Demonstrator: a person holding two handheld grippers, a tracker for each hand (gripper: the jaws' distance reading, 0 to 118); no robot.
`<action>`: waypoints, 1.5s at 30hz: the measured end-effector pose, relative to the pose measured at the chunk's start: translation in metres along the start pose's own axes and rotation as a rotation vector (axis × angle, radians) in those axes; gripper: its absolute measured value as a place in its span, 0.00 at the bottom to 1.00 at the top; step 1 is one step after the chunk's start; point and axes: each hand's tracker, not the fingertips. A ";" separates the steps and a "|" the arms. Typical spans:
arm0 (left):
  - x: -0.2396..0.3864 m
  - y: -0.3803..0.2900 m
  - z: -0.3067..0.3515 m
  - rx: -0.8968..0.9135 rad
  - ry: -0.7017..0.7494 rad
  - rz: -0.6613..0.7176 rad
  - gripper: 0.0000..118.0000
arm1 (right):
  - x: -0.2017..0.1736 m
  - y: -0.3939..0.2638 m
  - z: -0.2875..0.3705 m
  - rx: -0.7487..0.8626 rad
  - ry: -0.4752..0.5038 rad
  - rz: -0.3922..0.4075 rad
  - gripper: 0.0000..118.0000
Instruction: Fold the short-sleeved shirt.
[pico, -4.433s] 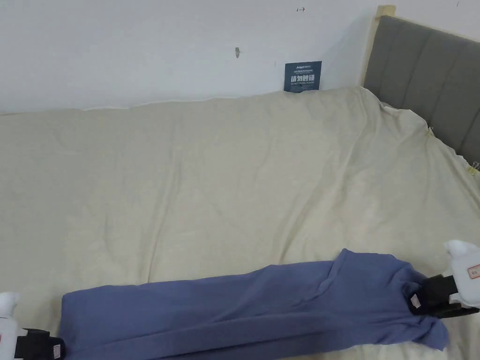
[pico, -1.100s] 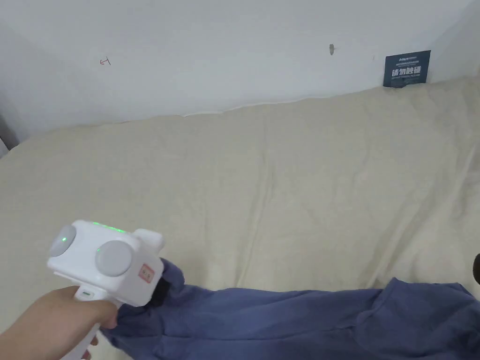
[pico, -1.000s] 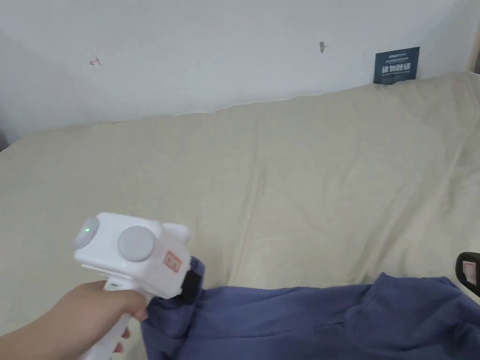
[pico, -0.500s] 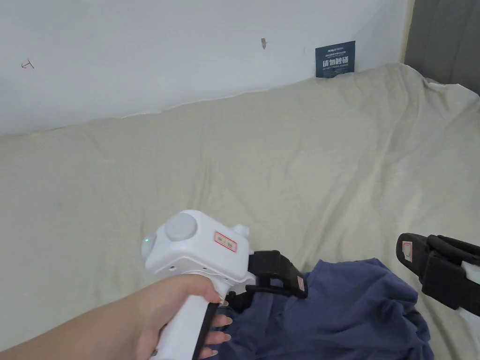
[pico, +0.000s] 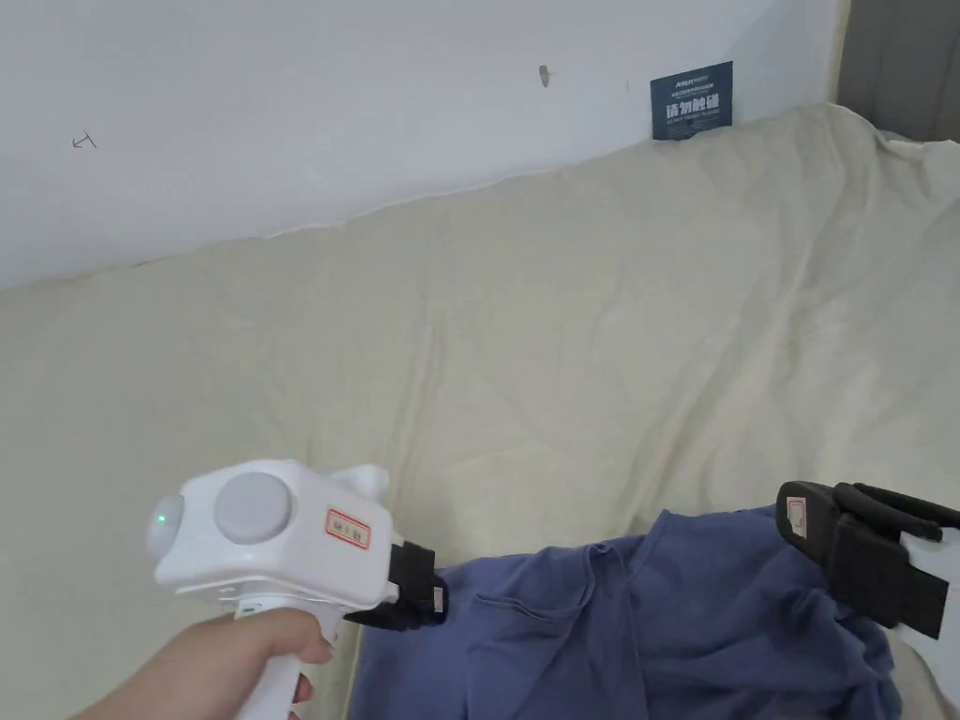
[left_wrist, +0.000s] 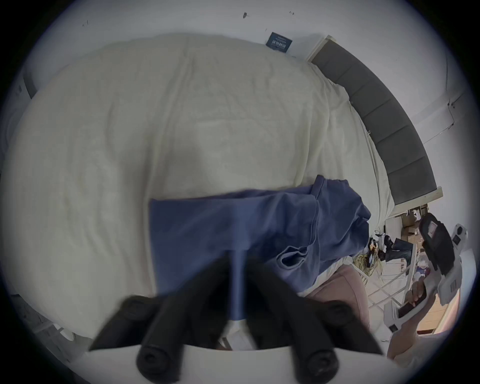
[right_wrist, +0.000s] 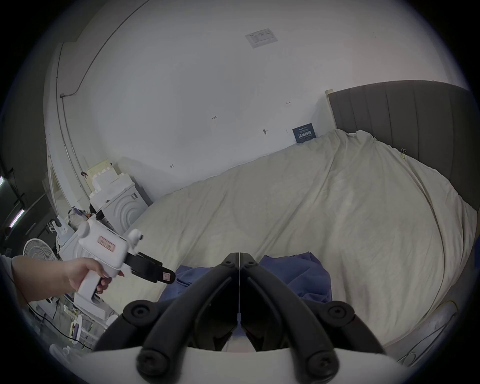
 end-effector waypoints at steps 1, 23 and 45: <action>0.007 0.000 -0.010 -0.002 0.016 0.003 0.00 | -0.001 0.000 0.001 -0.004 -0.001 0.002 0.01; 0.063 -0.021 -0.022 0.008 -0.543 -0.082 0.00 | -0.005 0.007 0.012 -0.007 -0.012 0.031 0.01; -0.115 -0.052 -0.025 0.004 -0.652 0.275 1.00 | -0.048 0.001 -0.014 -0.155 -0.045 0.113 0.01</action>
